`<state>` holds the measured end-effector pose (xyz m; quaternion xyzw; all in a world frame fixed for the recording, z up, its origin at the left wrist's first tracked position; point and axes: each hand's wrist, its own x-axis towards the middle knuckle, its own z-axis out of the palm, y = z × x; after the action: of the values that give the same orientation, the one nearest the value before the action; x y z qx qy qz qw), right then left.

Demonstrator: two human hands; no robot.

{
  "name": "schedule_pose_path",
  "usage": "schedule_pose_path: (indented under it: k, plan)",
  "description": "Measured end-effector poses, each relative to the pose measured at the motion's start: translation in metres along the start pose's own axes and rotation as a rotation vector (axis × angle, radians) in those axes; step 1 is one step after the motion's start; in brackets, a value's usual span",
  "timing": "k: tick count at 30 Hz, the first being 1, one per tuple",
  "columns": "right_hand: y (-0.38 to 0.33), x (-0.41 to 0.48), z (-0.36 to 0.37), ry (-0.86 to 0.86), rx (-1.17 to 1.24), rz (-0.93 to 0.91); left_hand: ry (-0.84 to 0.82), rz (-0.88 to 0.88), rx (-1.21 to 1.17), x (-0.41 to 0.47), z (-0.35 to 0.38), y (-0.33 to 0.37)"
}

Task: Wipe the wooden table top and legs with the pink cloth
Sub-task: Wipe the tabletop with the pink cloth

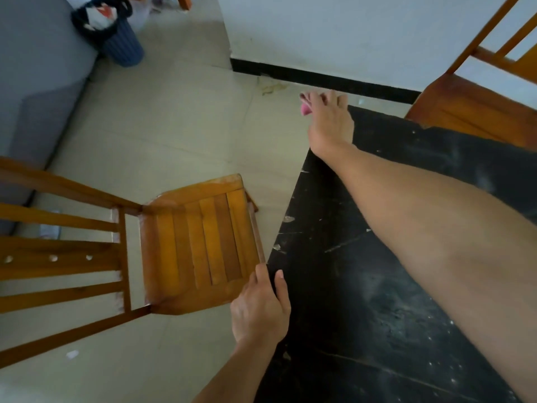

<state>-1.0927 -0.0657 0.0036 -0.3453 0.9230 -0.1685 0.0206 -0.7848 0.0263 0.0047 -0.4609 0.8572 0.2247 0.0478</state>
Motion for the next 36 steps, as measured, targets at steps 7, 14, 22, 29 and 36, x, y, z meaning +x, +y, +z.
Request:
schedule_pose_path:
  k: [7,14,22,29,36]
  plan:
    - [0.124,-0.033,-0.061,0.097,-0.070,0.499,-0.019,-0.010,0.020,-0.001,-0.001,0.001]
    - [0.179,-0.095,-0.126,0.240,-0.037,0.560,-0.010,-0.004,0.028,-0.003,-0.003,0.001]
    - [0.065,-0.291,-0.082,0.229,0.203,0.104,-0.009,-0.025,0.025,-0.003,-0.001,0.004]
    - [-0.025,-0.479,-0.059,0.042,0.208,0.141,0.084,-0.036,0.088,0.004,0.016,-0.010]
    - [-0.052,-0.590,-0.046,-0.092,0.091,-0.011,0.016,0.177,0.080,-0.033,0.007,-0.027]
